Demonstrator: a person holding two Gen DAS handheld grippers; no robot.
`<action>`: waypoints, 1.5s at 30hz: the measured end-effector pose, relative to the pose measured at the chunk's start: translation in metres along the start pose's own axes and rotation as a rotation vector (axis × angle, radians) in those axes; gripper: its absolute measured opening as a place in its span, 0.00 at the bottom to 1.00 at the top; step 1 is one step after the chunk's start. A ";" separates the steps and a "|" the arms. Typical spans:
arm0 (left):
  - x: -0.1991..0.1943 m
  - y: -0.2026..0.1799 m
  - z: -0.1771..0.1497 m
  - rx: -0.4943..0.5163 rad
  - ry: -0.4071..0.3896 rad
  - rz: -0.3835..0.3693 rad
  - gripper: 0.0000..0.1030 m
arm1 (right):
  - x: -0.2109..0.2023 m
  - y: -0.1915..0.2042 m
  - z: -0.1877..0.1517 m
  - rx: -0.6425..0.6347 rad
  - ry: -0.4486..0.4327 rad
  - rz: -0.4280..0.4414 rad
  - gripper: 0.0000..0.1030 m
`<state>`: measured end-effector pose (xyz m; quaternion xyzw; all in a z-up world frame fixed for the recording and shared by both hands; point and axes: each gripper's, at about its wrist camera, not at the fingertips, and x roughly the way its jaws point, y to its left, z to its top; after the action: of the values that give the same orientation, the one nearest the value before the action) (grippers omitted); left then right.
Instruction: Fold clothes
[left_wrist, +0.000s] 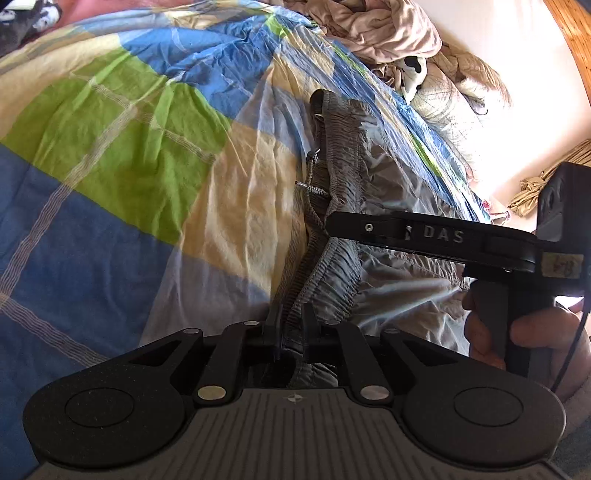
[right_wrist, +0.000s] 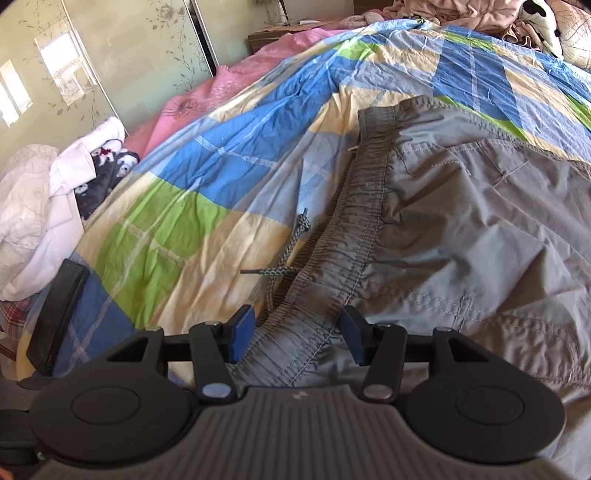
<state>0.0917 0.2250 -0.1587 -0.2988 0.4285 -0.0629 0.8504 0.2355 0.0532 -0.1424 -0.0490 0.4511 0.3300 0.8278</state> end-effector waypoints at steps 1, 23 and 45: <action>-0.002 0.000 -0.003 0.011 0.006 0.007 0.15 | 0.001 0.001 -0.002 0.001 0.000 0.005 0.55; -0.031 0.002 -0.026 -0.196 0.021 0.001 0.65 | -0.210 -0.142 -0.135 0.424 -0.220 -0.140 0.53; -0.025 -0.017 -0.025 -0.175 0.009 0.238 0.27 | -0.342 -0.261 -0.387 1.165 -0.421 -0.404 0.58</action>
<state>0.0588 0.2089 -0.1431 -0.3188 0.4687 0.0745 0.8204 -0.0151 -0.4676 -0.1600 0.3897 0.3662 -0.1284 0.8352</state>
